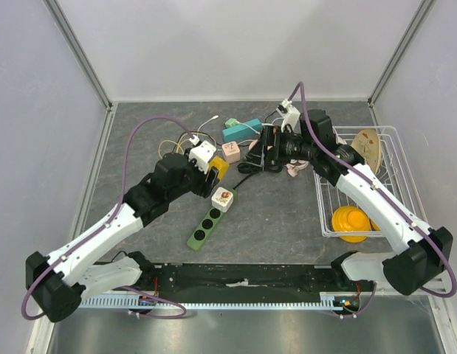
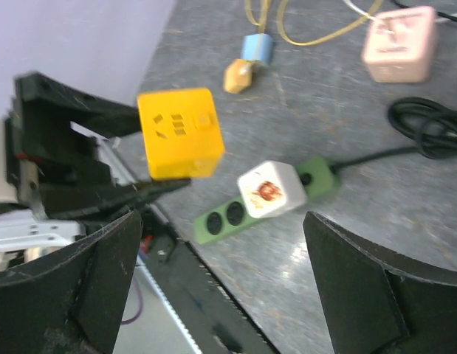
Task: Insert the plug
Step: Pick up the plug from the center of the board.
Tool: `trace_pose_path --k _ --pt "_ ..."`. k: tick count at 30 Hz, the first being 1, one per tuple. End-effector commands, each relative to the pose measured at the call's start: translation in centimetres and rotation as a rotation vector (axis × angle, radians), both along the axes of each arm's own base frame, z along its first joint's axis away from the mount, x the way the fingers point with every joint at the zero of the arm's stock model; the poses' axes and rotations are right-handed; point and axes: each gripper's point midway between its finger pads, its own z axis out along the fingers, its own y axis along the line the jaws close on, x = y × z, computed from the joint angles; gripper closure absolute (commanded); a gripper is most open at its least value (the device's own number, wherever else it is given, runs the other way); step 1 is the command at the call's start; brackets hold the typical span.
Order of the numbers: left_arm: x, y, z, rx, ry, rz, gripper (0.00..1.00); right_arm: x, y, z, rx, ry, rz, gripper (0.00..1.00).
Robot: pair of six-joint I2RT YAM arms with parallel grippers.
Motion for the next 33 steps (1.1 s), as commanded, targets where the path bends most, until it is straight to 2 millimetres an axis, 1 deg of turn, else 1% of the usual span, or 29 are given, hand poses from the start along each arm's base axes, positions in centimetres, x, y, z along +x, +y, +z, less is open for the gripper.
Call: trace_pose_path --k 1,2,4,5,8,12,15,18,22,26,29,33 --pt "-0.9 -1.1 5.5 -0.031 -0.267 -0.13 0.8 -0.6 3.3 4.4 0.187 0.034 0.14 0.02" --pt "-1.5 -1.5 5.6 -0.029 -0.279 -0.16 0.8 -0.3 3.8 4.6 0.206 0.045 0.151 0.02" --pt "-2.1 -1.7 6.1 -0.044 -0.295 -0.184 0.79 -0.6 4.6 4.8 0.222 0.051 0.185 0.02" --pt "-2.5 -2.2 6.3 -0.053 -0.297 -0.217 0.79 -0.7 5.2 4.7 0.226 0.057 0.203 0.02" --pt "-3.1 -2.6 6.7 -0.072 -0.305 -0.246 0.79 -0.8 5.8 4.2 0.224 0.073 0.217 0.02" --pt "-3.4 -3.0 7.0 -0.079 -0.312 -0.266 0.78 -1.4 6.8 4.3 0.249 0.086 0.254 0.02" --pt "-3.4 -3.5 6.8 -0.073 -0.306 -0.281 0.78 -2.0 7.5 4.7 0.278 0.086 0.291 0.02" --pt "-3.6 -3.9 6.9 -0.081 -0.309 -0.294 0.79 -2.4 8.1 4.4 0.293 0.108 0.309 0.02" --pt "-3.6 -4.1 7.2 -0.092 -0.32 -0.297 0.78 -2.6 8.5 3.2 0.279 0.132 0.315 0.02" --pt "-3.6 -4.1 6.8 -0.084 -0.313 -0.298 0.78 -3.0 8.8 1.6 0.255 0.167 0.327 0.02" --pt "-3.6 -4.1 6.7 -0.083 -0.314 -0.299 0.78 -3.3 9.0 0.8 0.235 0.18 0.333 0.02" --pt "-3.6 -4.1 6.2 -0.075 -0.308 -0.3 0.78 -3.4 9.1 0.6 0.227 0.17 0.349 0.02"
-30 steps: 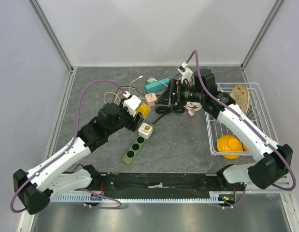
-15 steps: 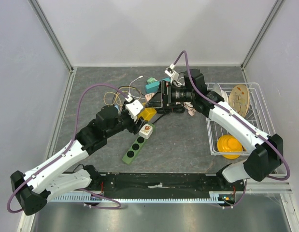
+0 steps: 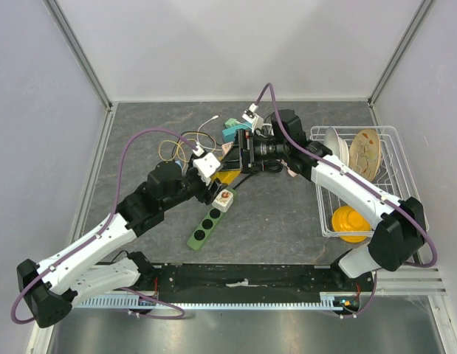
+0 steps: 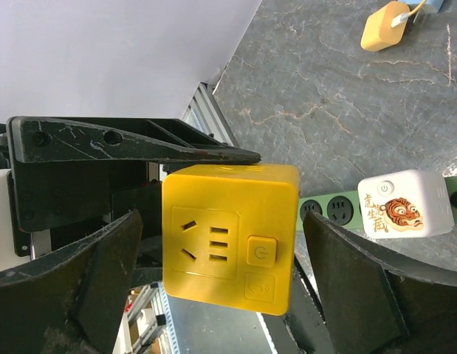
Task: Insert the plug
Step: Pick up the plug from the center of the board.
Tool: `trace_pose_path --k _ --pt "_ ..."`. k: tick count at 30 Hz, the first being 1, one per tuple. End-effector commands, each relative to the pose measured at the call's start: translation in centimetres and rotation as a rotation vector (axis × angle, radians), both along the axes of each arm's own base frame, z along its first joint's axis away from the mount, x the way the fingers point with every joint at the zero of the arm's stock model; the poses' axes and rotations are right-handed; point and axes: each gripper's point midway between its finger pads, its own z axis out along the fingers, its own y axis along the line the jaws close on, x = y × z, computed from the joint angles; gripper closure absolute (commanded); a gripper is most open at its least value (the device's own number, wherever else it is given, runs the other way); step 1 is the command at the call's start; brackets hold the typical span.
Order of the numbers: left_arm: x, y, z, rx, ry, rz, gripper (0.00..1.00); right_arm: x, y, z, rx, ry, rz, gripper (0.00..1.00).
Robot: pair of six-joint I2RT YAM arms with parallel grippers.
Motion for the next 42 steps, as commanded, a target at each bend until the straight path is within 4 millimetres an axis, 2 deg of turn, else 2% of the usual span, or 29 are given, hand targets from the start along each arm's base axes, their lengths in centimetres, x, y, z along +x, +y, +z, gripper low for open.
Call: trace_pose_path --k 1,5,9,12,13,14,15,17,18,19,21,22,25,27,32,33,34,37,42 --pt "0.3 -0.9 1.8 -0.038 -0.092 -0.036 0.77 -0.4 0.4 -0.2 0.004 -0.019 0.037 0.02" --pt "0.4 -0.8 1.3 -0.028 -0.089 -0.029 0.74 -1.0 0.9 -0.4 0.001 -0.014 0.084 0.03" --pt "0.6 -0.8 0.9 -0.021 -0.083 -0.02 0.71 -1.5 1.3 -0.9 -0.018 -0.017 0.12 0.13" --pt "0.7 -0.7 0.8 -0.019 -0.082 -0.011 0.69 -1.9 1.5 -1.4 -0.033 -0.015 0.137 0.29" --pt "0.8 -0.7 0.7 -0.018 -0.079 -0.01 0.69 -1.9 1.6 -1.5 -0.038 -0.013 0.142 0.4" --pt "0.8 -0.7 0.7 -0.019 -0.078 -0.01 0.68 -1.9 1.5 -1.5 -0.039 -0.021 0.147 0.47" --pt "0.8 -0.7 0.6 -0.017 -0.077 -0.009 0.68 -1.9 1.6 -1.5 -0.039 -0.022 0.152 0.61" --pt "0.8 -0.7 0.5 -0.02 -0.069 -0.005 0.61 -1.9 1.5 -1.4 -0.044 -0.043 0.157 0.76" --pt "0.7 -0.7 0.4 -0.023 -0.063 -0.003 0.58 -1.9 1.5 -1.4 -0.046 -0.053 0.159 0.88" --pt "0.7 -0.6 0.2 -0.022 -0.057 0.002 0.45 -1.8 1.4 -1.0 -0.046 -0.071 0.155 0.93" --pt "0.6 -0.4 -0.2 -0.031 -0.035 0.014 0.33 -1.4 1.2 -0.8 -0.053 -0.11 0.151 1.0" --pt "0.7 -0.2 -0.4 -0.031 -0.026 0.032 0.24 -1.1 0.9 -0.4 -0.056 -0.126 0.135 1.0" --pt "0.9 0.6 -1.6 -0.036 0.04 0.11 0.16 0.8 -0.5 -0.2 -0.087 -0.183 0.06 1.0" --pt "0.8 1.2 -2.7 -0.045 0.115 0.161 0.16 2.5 -1.9 -0.1 -0.13 -0.245 -0.02 1.0" --pt "0.1 2.7 -6.3 -0.042 0.293 0.302 0.15 7.1 -7.8 -0.3 -0.268 -0.339 -0.246 1.0" --pt "-0.5 3.0 -8.1 -0.012 0.356 0.325 0.15 7.7 -9.1 -0.3 -0.305 -0.367 -0.297 1.0" --pt "-0.8 3.2 -9.0 0.001 0.388 0.334 0.15 8.2 -10.3 -0.5 -0.341 -0.41 -0.314 1.0" --pt "-1.7 4.1 -12.0 0.041 0.498 0.403 0.15 8.4 -12.4 -0.6 -0.423 -0.474 -0.352 1.0" --pt "-3.1 4.5 -15.9 0.081 0.632 0.461 0.15 7.7 -13.9 -0.5 -0.462 -0.518 -0.38 1.0"
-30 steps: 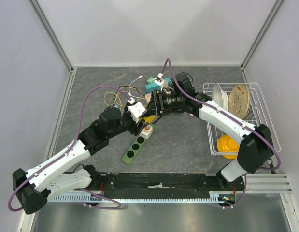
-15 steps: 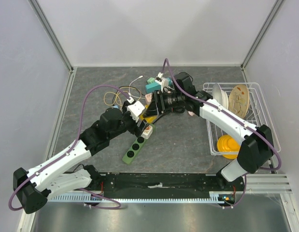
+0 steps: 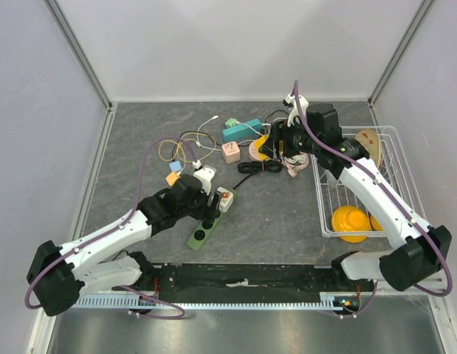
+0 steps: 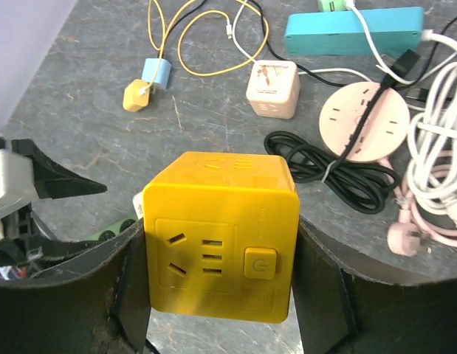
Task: Insert the plug
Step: Pick up the plug from the center of the board, then adjust the socket at the center of the board.
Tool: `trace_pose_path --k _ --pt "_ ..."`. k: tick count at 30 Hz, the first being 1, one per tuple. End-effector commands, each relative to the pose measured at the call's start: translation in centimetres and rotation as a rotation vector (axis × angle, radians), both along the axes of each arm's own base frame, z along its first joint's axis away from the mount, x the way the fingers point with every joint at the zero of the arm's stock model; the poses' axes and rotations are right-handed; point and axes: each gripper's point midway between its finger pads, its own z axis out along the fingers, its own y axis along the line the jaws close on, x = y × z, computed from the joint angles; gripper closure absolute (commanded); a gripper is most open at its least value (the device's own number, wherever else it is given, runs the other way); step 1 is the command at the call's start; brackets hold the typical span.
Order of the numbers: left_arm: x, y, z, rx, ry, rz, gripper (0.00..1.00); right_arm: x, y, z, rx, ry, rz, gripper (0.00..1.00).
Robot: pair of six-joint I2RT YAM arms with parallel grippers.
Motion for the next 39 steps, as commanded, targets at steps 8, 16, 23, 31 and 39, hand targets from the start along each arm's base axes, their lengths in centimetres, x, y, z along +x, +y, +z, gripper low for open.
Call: trace_pose_path --k 8,16,23,31,39 --pt "-1.9 0.4 -7.8 0.073 0.267 0.134 0.19 -1.1 -2.1 0.7 -0.069 -0.112 -0.02 1.0" --pt "-2.8 -1.3 -9.2 0.055 0.318 0.062 0.39 -2.1 -2.6 0.9 -0.073 -0.136 -0.014 1.0" --pt "-3.3 -3.4 -9.9 0.085 0.3 -0.045 0.48 -2.6 -2.7 1.1 -0.068 -0.146 -0.011 1.0" --pt "-2.3 -7.1 -8.5 0.121 0.185 -0.24 0.77 -3.1 -3.1 1.5 -0.074 -0.166 -0.005 1.0" --pt "-2.9 -11.4 -8.6 0.134 0.11 -0.64 0.76 -3.9 -3.1 1.0 -0.091 -0.161 0.033 1.0"
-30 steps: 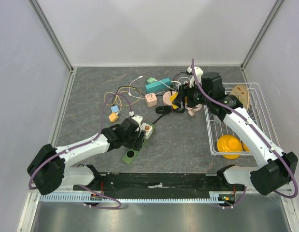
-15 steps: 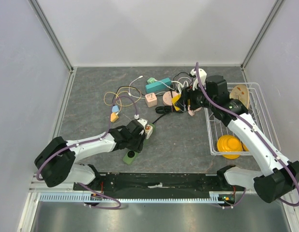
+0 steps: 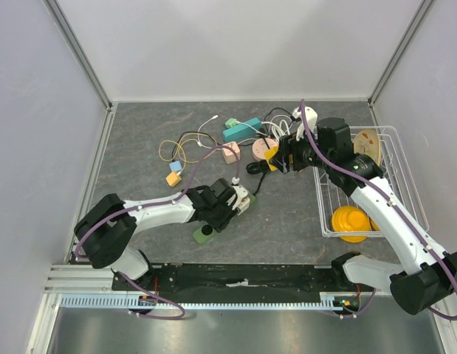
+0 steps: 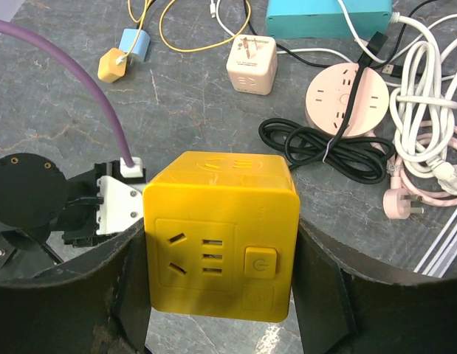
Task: Insert the plug
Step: Adjust the socket at the center of the board, then adjust the plug.
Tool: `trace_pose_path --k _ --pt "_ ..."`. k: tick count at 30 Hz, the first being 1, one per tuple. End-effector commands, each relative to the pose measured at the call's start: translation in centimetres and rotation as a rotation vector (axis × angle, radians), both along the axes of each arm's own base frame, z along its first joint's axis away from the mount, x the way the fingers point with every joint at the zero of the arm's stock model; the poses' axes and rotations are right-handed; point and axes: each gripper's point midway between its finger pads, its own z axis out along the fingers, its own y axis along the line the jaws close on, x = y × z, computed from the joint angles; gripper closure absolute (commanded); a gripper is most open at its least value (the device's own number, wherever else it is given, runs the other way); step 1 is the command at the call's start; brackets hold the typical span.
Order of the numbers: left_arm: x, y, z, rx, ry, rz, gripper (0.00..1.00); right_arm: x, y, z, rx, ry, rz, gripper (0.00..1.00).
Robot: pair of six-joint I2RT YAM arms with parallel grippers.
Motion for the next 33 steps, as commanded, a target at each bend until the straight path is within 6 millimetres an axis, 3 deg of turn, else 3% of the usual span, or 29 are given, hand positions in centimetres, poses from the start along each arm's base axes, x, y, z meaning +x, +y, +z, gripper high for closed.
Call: trace_pose_path --k 1,3,5,6,13,17,22,26,27,30,33 --pt "-0.5 -8.2 1.7 -0.238 -0.04 -0.379 0.72 -0.5 0.0 1.0 0.001 -0.06 0.041 1.0" --pt "-0.4 -7.9 1.4 -0.214 -0.043 -0.402 0.56 -0.9 0.1 0.6 -0.008 -0.051 0.063 1.0" --pt "-0.4 -7.5 1.5 -0.2 -0.049 -0.397 0.49 -1.1 0.1 0.2 -0.027 -0.05 0.083 1.0" --pt "-0.1 -7.4 1.7 -0.197 -0.068 -0.385 0.29 -1.4 0.1 -0.1 -0.036 -0.04 0.095 1.0" --pt "1.5 -6.6 6.8 -0.28 -0.21 -0.24 0.02 -2.4 1.1 -0.8 -0.062 -0.069 0.242 1.0" --pt "2.4 -4.9 11.2 -0.377 -0.292 -0.039 0.01 -2.8 2.5 -1.0 -0.067 -0.091 0.353 1.0" --pt "3.3 -0.6 13.4 -0.479 -0.289 0.23 0.01 -4.2 5.9 -2.2 -0.142 -0.151 0.545 1.0" --pt "4.0 4.4 13.5 -0.515 -0.234 0.486 0.01 -4.9 9.5 -3.3 -0.196 -0.155 0.679 1.0" --pt "4.3 6.6 13.0 -0.495 -0.217 0.566 0.01 -6.0 10.6 -3.7 -0.21 -0.137 0.732 1.0" --pt "4.3 10.0 13.2 -0.502 -0.195 0.696 0.01 -7.2 13.1 -4.7 -0.234 -0.117 0.852 1.0" --pt "4.2 12.2 13.0 -0.493 -0.195 0.779 0.01 -8.2 15.5 -5.1 -0.215 -0.105 0.952 1.0"
